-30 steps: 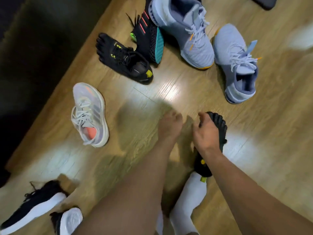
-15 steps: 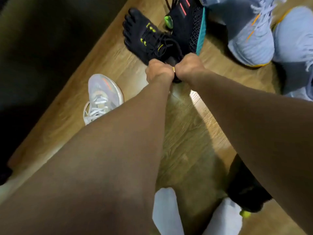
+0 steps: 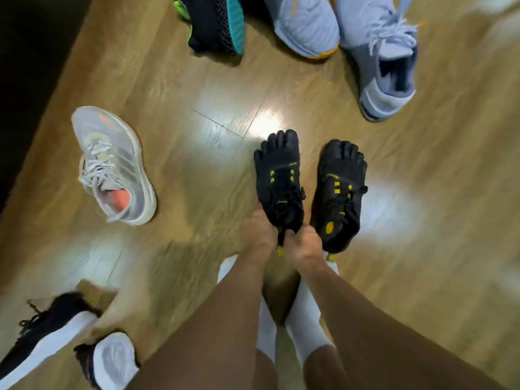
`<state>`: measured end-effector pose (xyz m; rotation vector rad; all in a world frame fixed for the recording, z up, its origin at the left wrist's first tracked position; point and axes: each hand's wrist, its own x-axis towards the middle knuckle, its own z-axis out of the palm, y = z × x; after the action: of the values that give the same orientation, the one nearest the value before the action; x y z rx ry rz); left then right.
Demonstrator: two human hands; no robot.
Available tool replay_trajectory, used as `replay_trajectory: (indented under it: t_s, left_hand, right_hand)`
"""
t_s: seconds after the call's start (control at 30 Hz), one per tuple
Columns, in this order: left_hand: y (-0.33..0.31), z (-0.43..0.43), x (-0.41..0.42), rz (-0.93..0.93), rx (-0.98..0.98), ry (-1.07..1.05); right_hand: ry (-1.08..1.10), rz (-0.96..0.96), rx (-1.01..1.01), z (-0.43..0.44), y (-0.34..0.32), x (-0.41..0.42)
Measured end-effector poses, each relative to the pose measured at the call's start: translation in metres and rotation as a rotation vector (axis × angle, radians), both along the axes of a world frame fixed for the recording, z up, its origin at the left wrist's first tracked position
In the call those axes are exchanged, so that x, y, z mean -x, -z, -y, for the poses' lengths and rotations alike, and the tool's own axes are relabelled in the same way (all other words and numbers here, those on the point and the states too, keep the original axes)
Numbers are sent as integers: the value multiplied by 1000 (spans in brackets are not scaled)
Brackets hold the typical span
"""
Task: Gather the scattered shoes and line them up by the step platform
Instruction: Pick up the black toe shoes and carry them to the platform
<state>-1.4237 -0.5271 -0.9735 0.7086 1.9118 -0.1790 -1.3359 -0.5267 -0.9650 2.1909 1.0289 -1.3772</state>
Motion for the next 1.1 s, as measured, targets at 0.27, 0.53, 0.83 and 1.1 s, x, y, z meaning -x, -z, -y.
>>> replay_trajectory:
  t_s: [0.27, 0.53, 0.83, 1.1]
  left_hand:
    - [9, 7, -44, 32, -47, 120]
    - [22, 1, -43, -46, -48, 103]
    - [-38, -4, -21, -36, -74, 87]
    - [-276, -10, 31, -79, -216, -22]
  right_hand:
    - [104, 26, -390, 22, -18, -73]
    - [243, 56, -220, -7, 11, -111]
    - [112, 61, -224, -21, -49, -88]
    - [-41, -76, -254, -61, -284, -46]
